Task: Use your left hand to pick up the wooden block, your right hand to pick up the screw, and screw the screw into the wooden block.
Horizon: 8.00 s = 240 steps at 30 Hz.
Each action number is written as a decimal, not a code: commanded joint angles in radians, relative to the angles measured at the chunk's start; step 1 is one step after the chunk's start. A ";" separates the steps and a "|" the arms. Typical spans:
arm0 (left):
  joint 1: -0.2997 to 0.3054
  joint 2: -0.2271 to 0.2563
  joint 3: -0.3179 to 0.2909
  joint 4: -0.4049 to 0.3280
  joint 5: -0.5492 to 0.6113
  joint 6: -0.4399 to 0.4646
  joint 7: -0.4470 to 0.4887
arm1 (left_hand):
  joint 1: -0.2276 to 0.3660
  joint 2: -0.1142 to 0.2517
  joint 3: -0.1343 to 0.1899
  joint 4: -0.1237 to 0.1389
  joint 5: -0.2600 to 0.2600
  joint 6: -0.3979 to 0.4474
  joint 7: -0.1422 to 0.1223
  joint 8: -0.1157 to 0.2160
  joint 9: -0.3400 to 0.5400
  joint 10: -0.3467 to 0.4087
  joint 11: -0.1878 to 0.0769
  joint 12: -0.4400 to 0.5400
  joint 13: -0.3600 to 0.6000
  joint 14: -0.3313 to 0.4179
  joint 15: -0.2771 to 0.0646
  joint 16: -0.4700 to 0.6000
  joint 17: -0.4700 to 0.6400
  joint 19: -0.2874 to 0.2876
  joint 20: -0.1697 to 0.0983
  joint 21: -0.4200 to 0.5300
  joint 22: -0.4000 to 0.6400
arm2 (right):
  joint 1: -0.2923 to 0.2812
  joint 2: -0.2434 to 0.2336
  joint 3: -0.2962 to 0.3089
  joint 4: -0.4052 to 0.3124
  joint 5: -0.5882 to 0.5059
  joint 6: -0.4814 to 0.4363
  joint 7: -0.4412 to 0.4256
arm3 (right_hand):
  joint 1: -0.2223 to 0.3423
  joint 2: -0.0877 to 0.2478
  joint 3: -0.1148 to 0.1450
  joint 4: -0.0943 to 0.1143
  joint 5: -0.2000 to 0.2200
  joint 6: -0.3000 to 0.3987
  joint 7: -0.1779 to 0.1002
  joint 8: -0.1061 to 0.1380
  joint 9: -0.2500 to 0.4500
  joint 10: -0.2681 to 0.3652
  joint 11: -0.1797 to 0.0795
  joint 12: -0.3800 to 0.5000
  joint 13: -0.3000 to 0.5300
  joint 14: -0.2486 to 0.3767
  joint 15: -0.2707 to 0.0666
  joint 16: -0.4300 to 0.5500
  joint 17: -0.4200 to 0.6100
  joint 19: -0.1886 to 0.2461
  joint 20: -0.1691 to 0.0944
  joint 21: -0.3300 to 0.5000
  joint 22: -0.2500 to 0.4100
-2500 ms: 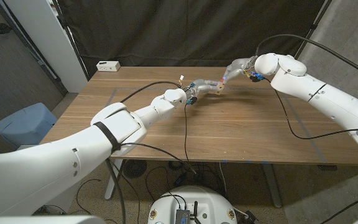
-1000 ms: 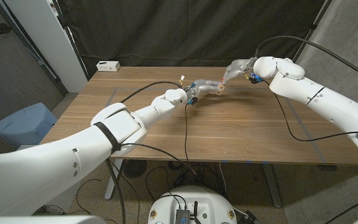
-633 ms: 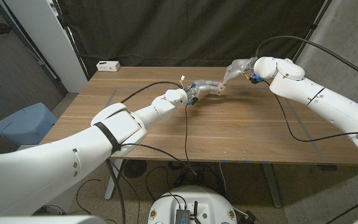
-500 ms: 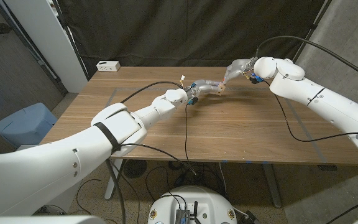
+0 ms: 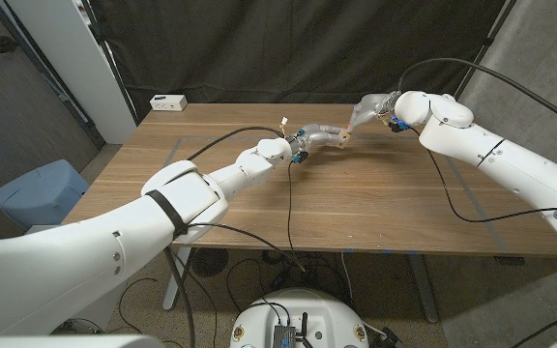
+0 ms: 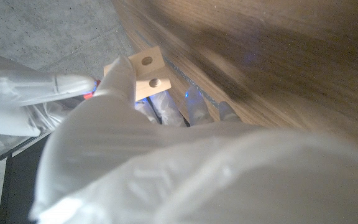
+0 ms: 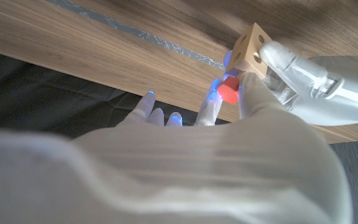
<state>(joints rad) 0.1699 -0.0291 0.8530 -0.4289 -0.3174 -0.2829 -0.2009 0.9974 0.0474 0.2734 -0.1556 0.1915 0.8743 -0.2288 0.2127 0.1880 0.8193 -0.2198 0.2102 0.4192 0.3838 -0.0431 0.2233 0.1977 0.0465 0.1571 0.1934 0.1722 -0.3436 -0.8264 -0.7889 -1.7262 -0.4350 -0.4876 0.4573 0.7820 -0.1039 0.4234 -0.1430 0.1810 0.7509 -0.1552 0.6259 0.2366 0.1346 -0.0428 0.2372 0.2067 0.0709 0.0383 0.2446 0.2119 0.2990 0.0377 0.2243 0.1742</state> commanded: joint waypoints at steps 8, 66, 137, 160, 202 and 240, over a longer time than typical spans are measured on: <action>-0.001 -0.004 -0.005 0.009 -0.004 -0.005 -0.001 | 0.002 0.012 0.002 0.006 0.003 0.041 0.021 0.005 0.005 0.011 0.000 0.002 0.004 0.008 -0.083 0.003 0.002 0.007 -0.003 0.003 0.003 | -0.012 0.011 -0.001 -0.004 -0.015 -0.001 -0.025 | -0.110 -0.019 -0.052 0.035 0.005 0.071 0.023 0.025 -0.011 0.059 0.003 0.012 0.000 0.049 -0.010 0.013 0.003 0.051 -0.005 0.005 0.002; 0.004 -0.006 -0.004 0.003 -0.004 -0.006 -0.001 | 0.004 0.017 0.001 0.006 0.006 0.036 0.022 0.001 0.005 0.011 0.000 0.000 0.002 0.015 -0.083 0.005 0.002 0.018 -0.007 0.004 0.003 | 0.018 0.008 -0.015 -0.007 -0.006 -0.035 0.023 | -0.357 -0.036 -0.191 0.088 0.054 -0.170 0.133 -0.150 -0.035 0.017 0.091 -0.044 0.001 0.031 0.033 -0.033 -0.007 -0.004 0.029 -0.034 0.004; -0.002 -0.018 -0.030 0.072 -0.007 -0.103 -0.030 | 0.006 0.015 -0.001 0.005 0.004 0.046 0.017 0.003 0.004 0.016 0.000 0.000 -0.001 0.016 -0.088 0.004 0.002 0.021 -0.010 0.002 0.004 | 0.026 -0.044 0.061 0.040 0.179 0.099 0.071 | -0.050 0.040 -0.060 -0.030 0.016 -0.183 -0.058 -0.232 -0.027 -0.092 -0.001 -0.027 0.001 -0.058 -0.009 -0.033 -0.015 -0.054 0.036 -0.019 0.002; -0.002 -0.022 -0.024 0.072 -0.006 -0.091 -0.026 | 0.007 0.017 -0.001 0.005 0.004 0.047 0.021 0.003 0.005 0.018 0.000 0.001 -0.001 0.017 -0.088 0.004 0.003 0.023 -0.011 0.002 0.004 | 0.007 -0.041 0.060 0.036 0.173 0.107 0.035 | -0.022 0.036 -0.061 -0.022 0.016 -0.062 -0.038 -0.167 -0.005 -0.051 -0.009 -0.019 0.001 -0.026 -0.018 -0.022 -0.012 -0.030 0.023 -0.016 0.002; 0.010 0.003 -0.016 0.001 -0.010 -0.023 -0.015 | 0.009 0.020 -0.001 0.005 0.006 0.049 0.023 0.004 0.005 0.018 0.000 0.000 -0.001 0.021 -0.086 0.006 0.003 0.030 -0.010 0.004 0.004 | 0.007 0.006 0.020 0.039 0.072 0.069 -0.040 | 0.012 0.038 -0.069 -0.016 0.015 0.060 -0.009 -0.072 0.036 0.054 -0.030 0.000 0.000 0.059 -0.054 0.003 -0.006 0.046 0.001 -0.001 0.003; 0.012 0.005 -0.022 0.004 -0.016 -0.022 -0.025 | 0.010 0.022 0.000 0.005 0.006 0.048 0.027 0.003 0.005 0.018 0.001 0.000 -0.001 0.031 -0.084 0.008 0.003 0.043 -0.013 0.007 0.004 | -0.026 0.037 0.000 0.017 -0.028 0.013 -0.106 | -0.096 0.003 -0.132 0.030 0.017 0.250 0.050 -0.008 -0.003 0.203 -0.034 0.017 -0.004 0.171 -0.096 0.024 -0.006 0.143 -0.014 0.006 0.004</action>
<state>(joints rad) 0.1816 -0.0220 0.8325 -0.4294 -0.3323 -0.2990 -0.2250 1.0045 0.0611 0.2689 -0.1542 0.1917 0.8745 -0.2289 0.2117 0.1880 0.8279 -0.2181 0.2024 0.4155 0.4054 -0.0464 0.2233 0.1974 0.0809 0.1412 0.1935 0.1744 -0.3622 -0.8002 -0.7826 -1.7062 -0.4421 -0.4557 0.3620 0.6998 -0.1028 0.2966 -0.1153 0.1981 0.9849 -0.1071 0.6117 0.2357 0.3203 -0.0787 0.2479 0.1998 0.2303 -0.0399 0.2632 0.2023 0.4289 0.0260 0.2243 0.1743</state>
